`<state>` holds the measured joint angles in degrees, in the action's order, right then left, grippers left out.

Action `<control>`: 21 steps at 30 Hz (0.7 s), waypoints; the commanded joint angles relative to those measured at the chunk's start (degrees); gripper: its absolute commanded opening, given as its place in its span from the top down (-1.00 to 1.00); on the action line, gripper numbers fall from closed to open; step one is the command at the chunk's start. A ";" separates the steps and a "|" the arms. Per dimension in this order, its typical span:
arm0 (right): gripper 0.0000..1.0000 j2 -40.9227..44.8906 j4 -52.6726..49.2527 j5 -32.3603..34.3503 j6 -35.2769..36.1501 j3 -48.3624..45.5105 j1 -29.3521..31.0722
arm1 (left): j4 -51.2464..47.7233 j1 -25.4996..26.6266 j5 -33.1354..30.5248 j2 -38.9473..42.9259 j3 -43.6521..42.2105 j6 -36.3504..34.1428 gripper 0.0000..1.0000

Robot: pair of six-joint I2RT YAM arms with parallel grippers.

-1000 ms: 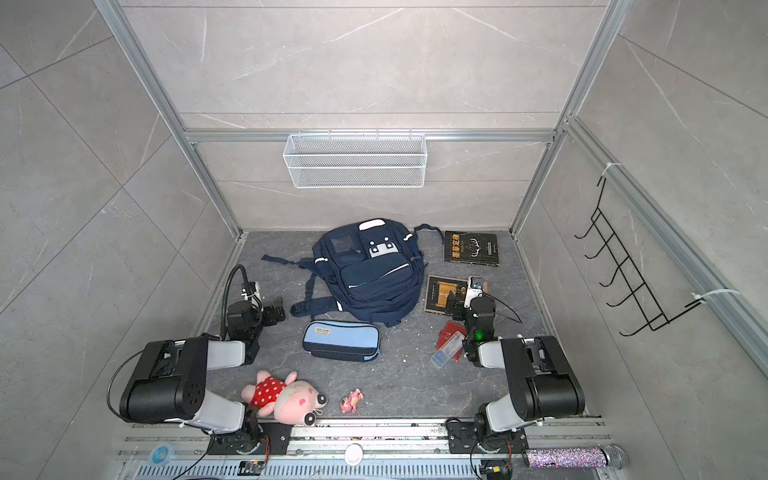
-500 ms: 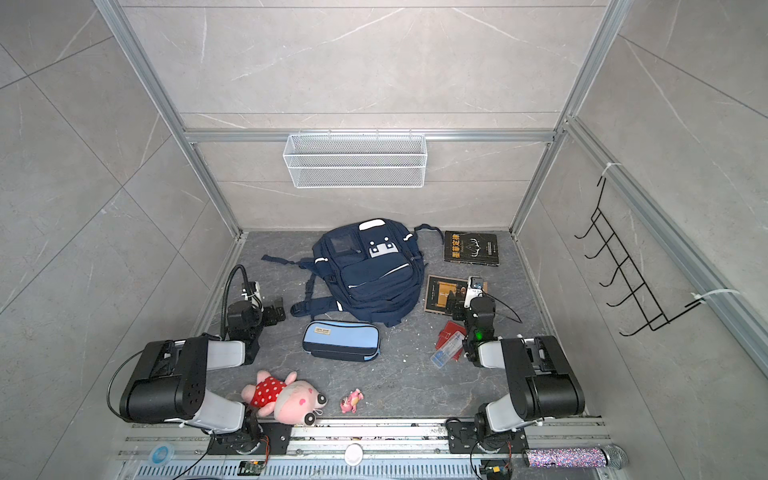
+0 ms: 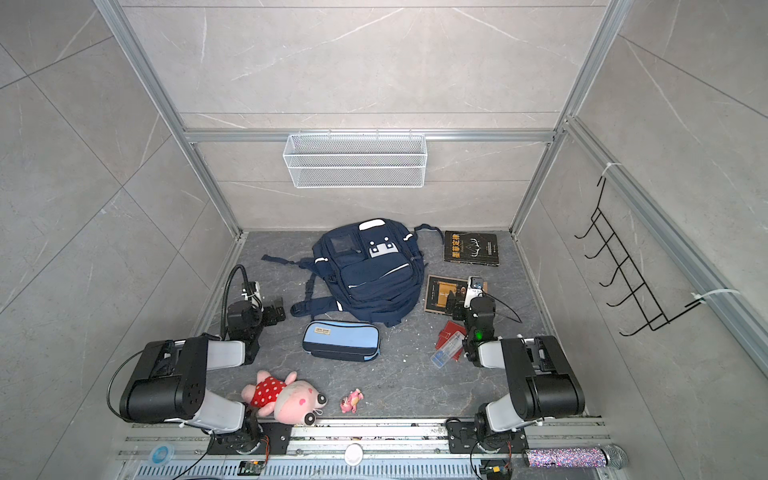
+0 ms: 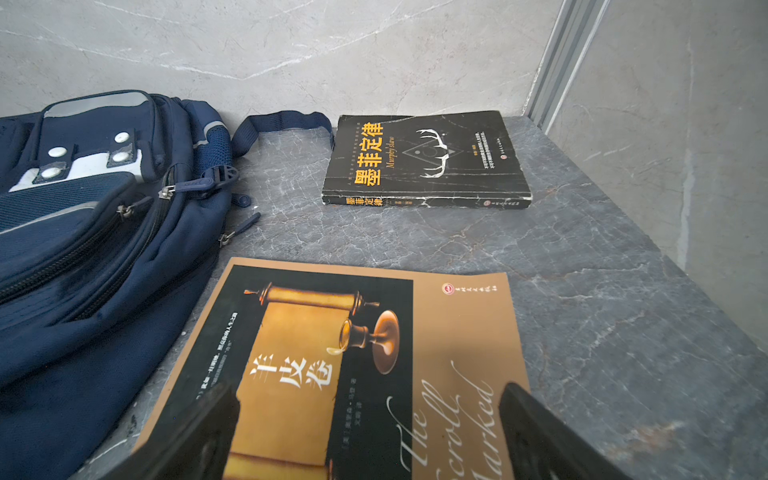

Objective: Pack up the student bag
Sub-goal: 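Raise both arms from rest toward the navy backpack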

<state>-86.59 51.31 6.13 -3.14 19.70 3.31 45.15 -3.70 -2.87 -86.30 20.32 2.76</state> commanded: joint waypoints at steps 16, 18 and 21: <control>-1.00 -0.55 1.25 -0.33 0.62 0.25 -0.24 | 2.86 -0.26 0.34 0.26 0.63 -1.45 -1.00; -1.00 -0.45 1.25 -0.33 0.61 0.25 -0.18 | 2.84 -0.29 0.28 0.26 0.69 -1.40 -1.00; -1.00 -0.26 1.52 -0.13 0.68 0.11 -0.20 | 1.06 -0.30 -0.66 1.25 1.63 -0.98 -1.00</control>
<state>-86.59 51.29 6.15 -3.16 19.70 3.31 45.10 -3.79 -2.90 -86.30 20.34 2.76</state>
